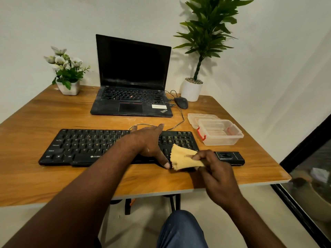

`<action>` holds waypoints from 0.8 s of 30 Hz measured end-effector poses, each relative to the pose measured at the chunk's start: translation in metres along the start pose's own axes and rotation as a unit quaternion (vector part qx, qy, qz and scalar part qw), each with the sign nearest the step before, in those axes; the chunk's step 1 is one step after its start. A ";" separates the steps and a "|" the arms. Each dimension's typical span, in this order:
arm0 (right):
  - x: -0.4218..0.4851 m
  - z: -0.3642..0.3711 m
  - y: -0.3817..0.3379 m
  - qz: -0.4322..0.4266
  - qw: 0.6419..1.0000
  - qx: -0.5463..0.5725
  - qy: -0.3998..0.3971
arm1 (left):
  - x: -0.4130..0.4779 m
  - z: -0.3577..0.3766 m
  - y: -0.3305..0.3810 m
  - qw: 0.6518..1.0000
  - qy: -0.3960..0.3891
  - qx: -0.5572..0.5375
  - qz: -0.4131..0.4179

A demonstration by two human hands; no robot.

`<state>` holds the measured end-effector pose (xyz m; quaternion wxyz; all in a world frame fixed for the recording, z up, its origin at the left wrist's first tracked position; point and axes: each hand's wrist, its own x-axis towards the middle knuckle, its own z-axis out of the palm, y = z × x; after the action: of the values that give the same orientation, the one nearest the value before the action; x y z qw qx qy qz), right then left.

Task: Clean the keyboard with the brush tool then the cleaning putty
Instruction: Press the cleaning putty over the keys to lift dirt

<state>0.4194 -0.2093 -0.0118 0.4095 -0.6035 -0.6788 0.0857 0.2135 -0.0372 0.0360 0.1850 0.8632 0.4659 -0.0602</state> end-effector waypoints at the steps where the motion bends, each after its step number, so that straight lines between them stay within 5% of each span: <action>1: 0.000 0.000 0.002 0.019 0.998 0.011 0.058 | -0.001 0.000 0.000 1.000 -0.002 0.001 0.003; 4: 0.004 0.014 -0.003 0.075 0.981 -0.024 0.177 | -0.002 -0.002 0.003 1.000 -0.003 0.001 0.001; 15: -0.018 0.072 -0.058 0.083 0.991 0.008 0.103 | -0.003 0.005 0.004 0.998 0.046 0.050 0.008; 24: -0.033 0.056 -0.071 0.094 0.976 0.182 0.076 | -0.058 0.064 -0.016 0.933 0.334 0.107 0.080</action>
<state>0.3274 -0.2352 -0.0198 0.5534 -0.5844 -0.5589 0.1996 0.1720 -0.0986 -0.0111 -0.0704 0.8823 0.4214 0.1973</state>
